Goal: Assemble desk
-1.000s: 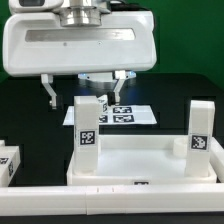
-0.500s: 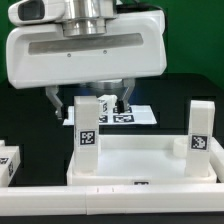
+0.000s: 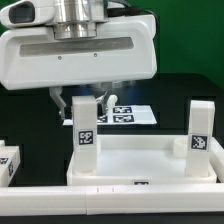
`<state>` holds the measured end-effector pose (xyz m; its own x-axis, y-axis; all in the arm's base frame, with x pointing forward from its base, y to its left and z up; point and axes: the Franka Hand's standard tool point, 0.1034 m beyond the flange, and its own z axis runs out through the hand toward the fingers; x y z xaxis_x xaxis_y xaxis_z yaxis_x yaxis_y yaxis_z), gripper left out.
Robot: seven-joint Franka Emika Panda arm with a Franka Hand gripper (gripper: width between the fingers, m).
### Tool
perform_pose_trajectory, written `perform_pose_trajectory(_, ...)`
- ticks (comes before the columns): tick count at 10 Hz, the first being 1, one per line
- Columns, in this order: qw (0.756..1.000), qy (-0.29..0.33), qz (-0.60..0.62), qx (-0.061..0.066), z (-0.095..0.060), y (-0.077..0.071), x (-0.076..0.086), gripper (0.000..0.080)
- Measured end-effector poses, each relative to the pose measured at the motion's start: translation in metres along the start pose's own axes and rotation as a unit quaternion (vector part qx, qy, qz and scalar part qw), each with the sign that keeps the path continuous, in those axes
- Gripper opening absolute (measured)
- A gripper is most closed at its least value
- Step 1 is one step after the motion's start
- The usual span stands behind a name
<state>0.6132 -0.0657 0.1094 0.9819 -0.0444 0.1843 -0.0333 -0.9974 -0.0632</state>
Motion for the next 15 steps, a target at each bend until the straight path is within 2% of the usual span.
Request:
perform_pose_trajectory(1,0.999,0.0,0.038,0.0,0.0,0.0,0.0,0.0284)
perform_pose_trajectory(3,0.993,0.0,0.114,0.0,0.0,0.0,0.0,0.0284)
perform_pose_trajectory(4,0.983,0.001,0.183,-0.001,0.001,-0.005,0.003,0.0284)
perform_pose_trajectory(5,0.961,0.002,0.277,0.001,0.003,-0.011,0.006,0.0284)
perform_pose_trajectory(6,0.925,0.005,0.381,-0.001,0.004,-0.013,0.007,0.0284)
perform_pose_trajectory(8,0.827,0.008,0.562,0.004,0.005,-0.016,0.007,0.0285)
perform_pose_trajectory(9,0.795,0.008,0.607,0.004,0.005,-0.016,0.007,0.0285)
perform_pose_trajectory(10,0.781,0.008,0.625,0.004,0.005,-0.016,0.007,0.0285)
perform_pose_trajectory(11,0.79,0.008,0.613,0.004,0.005,-0.015,0.007,0.0285)
perform_pose_trajectory(12,0.819,0.005,0.574,0.0,0.006,-0.017,0.005,0.0439)
perform_pose_trajectory(13,0.857,-0.001,0.516,-0.004,0.007,-0.021,0.002,0.0439)
perform_pose_trajectory(14,0.903,-0.003,0.431,-0.003,0.004,-0.014,0.003,0.0569)
perform_pose_trajectory(15,0.941,-0.014,0.339,0.0,0.0,-0.01,0.002,0.0633)
